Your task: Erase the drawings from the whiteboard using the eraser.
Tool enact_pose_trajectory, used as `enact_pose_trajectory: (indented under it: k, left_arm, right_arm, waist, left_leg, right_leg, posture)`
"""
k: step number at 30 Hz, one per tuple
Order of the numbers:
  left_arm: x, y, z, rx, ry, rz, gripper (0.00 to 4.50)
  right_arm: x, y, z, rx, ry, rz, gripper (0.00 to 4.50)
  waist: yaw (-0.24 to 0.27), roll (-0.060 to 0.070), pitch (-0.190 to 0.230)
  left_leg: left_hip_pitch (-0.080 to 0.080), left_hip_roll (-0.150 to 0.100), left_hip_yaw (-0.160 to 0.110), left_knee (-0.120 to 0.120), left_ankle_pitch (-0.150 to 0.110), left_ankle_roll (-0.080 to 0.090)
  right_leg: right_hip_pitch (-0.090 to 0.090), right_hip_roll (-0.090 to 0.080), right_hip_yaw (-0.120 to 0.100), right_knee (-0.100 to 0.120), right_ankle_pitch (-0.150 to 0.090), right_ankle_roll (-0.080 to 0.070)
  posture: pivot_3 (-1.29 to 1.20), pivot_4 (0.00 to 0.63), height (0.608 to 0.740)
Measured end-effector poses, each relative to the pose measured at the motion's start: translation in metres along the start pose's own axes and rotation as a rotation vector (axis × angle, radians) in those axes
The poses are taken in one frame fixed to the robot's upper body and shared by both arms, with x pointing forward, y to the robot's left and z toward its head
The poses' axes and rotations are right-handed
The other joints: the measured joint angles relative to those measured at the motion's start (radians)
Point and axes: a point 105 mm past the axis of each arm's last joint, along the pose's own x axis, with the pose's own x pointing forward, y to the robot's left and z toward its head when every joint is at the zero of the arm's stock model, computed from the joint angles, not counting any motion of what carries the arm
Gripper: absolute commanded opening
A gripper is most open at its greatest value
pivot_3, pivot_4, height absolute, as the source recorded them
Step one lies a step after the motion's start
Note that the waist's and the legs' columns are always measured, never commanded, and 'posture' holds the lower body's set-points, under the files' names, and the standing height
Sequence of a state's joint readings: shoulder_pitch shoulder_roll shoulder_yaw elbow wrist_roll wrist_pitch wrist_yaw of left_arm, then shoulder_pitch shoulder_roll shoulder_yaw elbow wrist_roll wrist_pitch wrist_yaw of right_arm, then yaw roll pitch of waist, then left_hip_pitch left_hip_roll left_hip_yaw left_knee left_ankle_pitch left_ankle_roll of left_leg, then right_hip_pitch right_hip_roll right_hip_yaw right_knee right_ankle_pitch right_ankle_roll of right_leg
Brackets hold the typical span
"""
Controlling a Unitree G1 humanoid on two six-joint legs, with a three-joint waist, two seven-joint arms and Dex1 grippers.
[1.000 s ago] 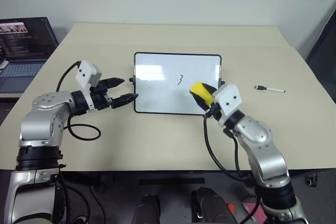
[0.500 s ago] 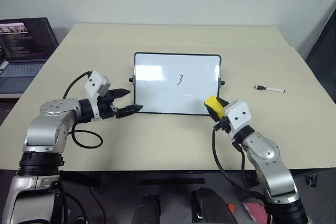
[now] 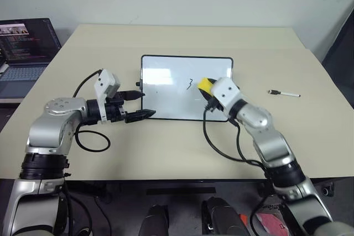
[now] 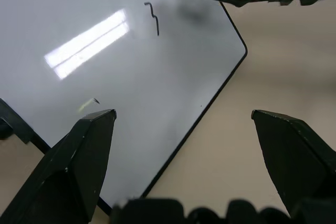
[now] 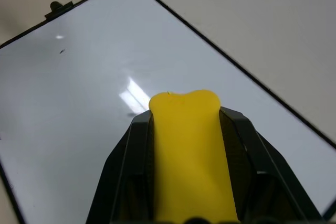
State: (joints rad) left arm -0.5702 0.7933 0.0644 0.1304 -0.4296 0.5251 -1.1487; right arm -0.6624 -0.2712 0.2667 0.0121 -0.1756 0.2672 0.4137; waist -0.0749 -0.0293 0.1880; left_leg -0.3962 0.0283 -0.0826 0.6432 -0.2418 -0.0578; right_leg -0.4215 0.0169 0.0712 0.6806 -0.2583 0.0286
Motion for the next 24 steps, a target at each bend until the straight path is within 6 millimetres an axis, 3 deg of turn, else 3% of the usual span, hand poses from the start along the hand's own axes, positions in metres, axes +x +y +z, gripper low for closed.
enact_pose_trajectory:
  k: [9, 15, 21, 24]
  left_arm:
    - [-0.001, 0.002, -0.003, -0.005, 0.018, -0.008, 4.5]
    - [-0.003, 0.004, -0.005, -0.005, 0.031, 0.004, 4.5]
    - [-0.009, 0.011, -0.01, -0.003, 0.07, 0.055, 4.5]
    - [-0.009, 0.011, -0.011, -0.001, 0.074, 0.056, 4.5]
  right_arm:
    - [0.026, -0.002, -0.018, -0.091, 0.071, 0.05, 1.38]
    - [0.029, 0.019, -0.02, -0.096, 0.077, 0.139, 1.38]
    - [0.019, 0.052, -0.03, -0.08, 0.108, 0.261, 1.38]
    - [0.019, 0.053, -0.031, -0.082, 0.12, 0.27, 1.38]
  waist:
    - [-0.005, 0.0, 0.0]
    - [-0.008, 0.0, 0.0]
    - [-0.008, 0.0, 0.0]
    - [-0.008, 0.0, 0.0]
  left_leg:
    - [-0.001, 0.0, 0.0, -0.001, 0.0, 0.0]
    - [-0.001, 0.0, -0.001, 0.0, 0.0, 0.0]
    - [0.0, 0.0, -0.001, 0.001, 0.0, 0.0]
    - [0.0, 0.0, -0.001, 0.002, 0.0, 0.0]
  right_leg:
    - [-0.001, 0.0, 0.0, 0.0, 0.002, -0.003]
    - [-0.001, 0.0, 0.0, 0.0, 0.001, -0.002]
    - [0.0, 0.0, 0.0, 0.001, 0.0, 0.0]
    - [0.0, 0.0, 0.0, 0.001, 0.001, 0.001]
  posture:
    - [0.0, 0.15, 0.74]
    - [0.0, 0.15, 0.74]
    - [0.0, 0.15, 0.74]
    - [0.0, 0.15, 0.74]
